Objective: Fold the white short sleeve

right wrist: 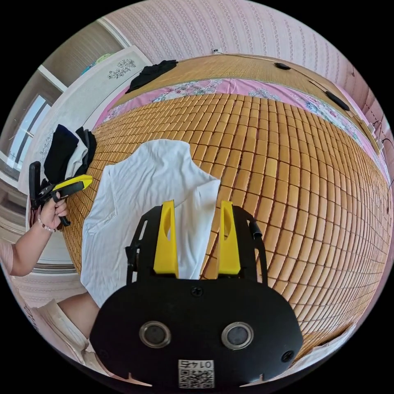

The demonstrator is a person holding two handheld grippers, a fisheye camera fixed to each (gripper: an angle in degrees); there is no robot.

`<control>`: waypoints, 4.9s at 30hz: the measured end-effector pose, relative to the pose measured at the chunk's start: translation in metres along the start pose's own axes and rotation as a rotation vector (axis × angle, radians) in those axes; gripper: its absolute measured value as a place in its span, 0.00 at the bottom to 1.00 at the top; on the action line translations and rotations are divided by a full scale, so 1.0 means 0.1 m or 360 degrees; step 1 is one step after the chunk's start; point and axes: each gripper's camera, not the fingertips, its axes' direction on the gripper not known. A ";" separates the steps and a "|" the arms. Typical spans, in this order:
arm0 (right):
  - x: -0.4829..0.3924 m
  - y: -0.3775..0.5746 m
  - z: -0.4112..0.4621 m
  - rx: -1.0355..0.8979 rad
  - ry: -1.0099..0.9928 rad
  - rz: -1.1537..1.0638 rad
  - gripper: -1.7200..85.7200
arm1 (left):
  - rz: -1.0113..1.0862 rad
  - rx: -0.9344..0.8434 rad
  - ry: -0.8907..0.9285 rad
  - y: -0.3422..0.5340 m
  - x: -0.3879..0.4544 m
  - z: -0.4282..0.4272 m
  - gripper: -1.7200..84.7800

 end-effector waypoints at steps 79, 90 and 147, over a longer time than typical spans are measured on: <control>-0.35 3.05 -2.79 0.0018 -0.0420 0.0405 0.03 | 0.0076 -0.0237 0.0344 3.18 0.23 -2.24 0.01; -0.50 3.86 -2.25 0.0051 -0.0434 0.0541 0.02 | -0.0026 -0.0237 0.0182 4.12 0.16 -1.60 0.02; -3.42 3.40 -1.47 -0.0379 -0.0052 -0.0455 0.09 | 0.0427 -0.0393 0.0100 5.14 1.29 -0.74 0.02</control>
